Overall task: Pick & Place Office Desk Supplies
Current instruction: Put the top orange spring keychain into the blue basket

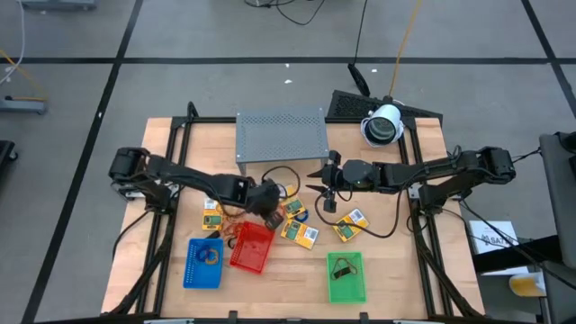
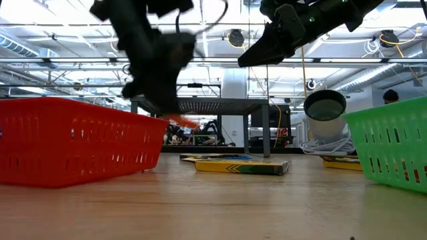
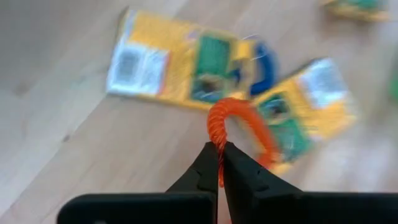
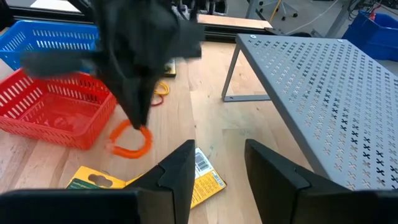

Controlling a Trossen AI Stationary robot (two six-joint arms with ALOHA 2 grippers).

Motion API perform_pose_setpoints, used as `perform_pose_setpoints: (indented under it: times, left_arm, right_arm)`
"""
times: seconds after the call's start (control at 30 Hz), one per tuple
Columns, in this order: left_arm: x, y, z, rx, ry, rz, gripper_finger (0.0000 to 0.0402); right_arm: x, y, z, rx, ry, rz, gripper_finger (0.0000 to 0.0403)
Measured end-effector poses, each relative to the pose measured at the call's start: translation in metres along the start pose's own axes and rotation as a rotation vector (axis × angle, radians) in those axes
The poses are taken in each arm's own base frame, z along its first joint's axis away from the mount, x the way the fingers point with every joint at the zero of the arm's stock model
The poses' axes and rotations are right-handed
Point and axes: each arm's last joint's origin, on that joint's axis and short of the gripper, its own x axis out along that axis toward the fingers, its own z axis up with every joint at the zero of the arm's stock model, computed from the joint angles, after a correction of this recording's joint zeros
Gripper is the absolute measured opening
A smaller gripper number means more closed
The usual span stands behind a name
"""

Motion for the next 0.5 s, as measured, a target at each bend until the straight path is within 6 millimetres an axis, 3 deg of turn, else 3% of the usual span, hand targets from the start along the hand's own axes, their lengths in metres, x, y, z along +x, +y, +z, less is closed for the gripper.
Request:
perform_pose_setpoints:
  times: [0.23, 0.5]
  left_arm:
    - [-0.052, -0.026, 0.018, 0.073, -0.062, -0.112, 0.0008]
    - [-0.106, -0.029, -0.014, -0.034, 0.205, 0.046, 0.0012]
  right_arm:
    - [0.0, 0.0, -0.001, -0.001, 0.007, 0.0, 0.0132]
    - [0.0, 0.0, -0.001, -0.001, 0.008, 0.001, 0.0132]
